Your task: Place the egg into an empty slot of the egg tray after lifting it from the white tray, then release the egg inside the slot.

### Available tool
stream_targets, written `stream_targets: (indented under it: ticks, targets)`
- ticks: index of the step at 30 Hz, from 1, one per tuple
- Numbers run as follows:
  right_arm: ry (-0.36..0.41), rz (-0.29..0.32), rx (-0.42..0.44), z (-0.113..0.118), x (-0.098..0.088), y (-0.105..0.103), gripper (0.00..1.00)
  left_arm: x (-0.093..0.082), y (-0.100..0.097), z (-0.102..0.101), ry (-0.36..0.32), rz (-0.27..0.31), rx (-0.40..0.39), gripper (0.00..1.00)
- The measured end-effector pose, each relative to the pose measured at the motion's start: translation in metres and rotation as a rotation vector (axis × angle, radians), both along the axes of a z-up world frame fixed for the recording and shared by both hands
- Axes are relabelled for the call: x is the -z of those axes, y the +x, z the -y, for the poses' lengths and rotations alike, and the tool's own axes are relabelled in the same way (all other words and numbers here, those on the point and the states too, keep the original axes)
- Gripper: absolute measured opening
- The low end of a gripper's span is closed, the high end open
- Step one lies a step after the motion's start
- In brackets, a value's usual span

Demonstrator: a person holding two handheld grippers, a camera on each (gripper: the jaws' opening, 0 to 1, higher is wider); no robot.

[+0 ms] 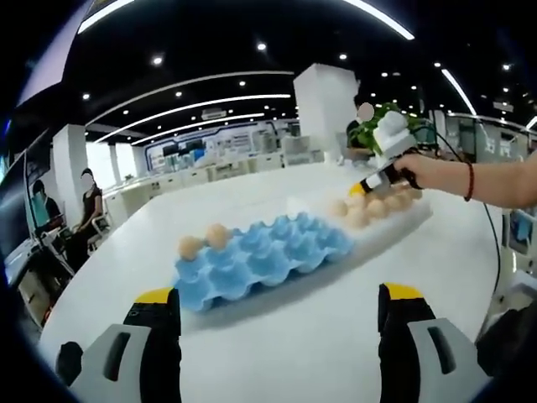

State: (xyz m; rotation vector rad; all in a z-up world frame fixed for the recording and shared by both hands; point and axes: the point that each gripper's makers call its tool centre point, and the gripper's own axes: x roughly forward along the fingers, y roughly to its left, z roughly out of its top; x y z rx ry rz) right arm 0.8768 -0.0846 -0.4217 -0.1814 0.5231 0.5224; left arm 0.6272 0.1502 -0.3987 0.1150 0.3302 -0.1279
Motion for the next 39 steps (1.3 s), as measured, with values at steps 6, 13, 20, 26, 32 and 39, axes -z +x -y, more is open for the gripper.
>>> stream_targets:
  ticks: [6,13,20,26,32,39]
  targets:
    - [0.001,-0.005,0.011,-0.003,0.000,0.017,0.27,-0.005,0.002,-0.005,-0.013,0.015,-0.002,1.00]
    - [0.014,0.018,0.030,-0.001,0.000,0.018,0.27,-0.009,0.000,-0.001,-0.045,0.036,-0.004,1.00]
    - [0.024,0.067,0.024,0.002,-0.012,0.016,0.27,-0.008,-0.004,0.000,-0.052,0.029,-0.009,1.00]
    - [0.063,0.077,0.026,0.003,-0.015,0.016,0.27,-0.006,-0.004,0.002,-0.055,0.023,-0.009,1.00]
    - [0.035,0.128,0.011,-0.002,-0.023,0.015,0.27,-0.008,-0.005,0.000,-0.057,0.026,-0.011,1.00]
    - [0.067,0.146,-0.003,-0.010,-0.036,0.008,0.27,-0.005,-0.006,-0.002,-0.092,0.024,-0.016,1.00]
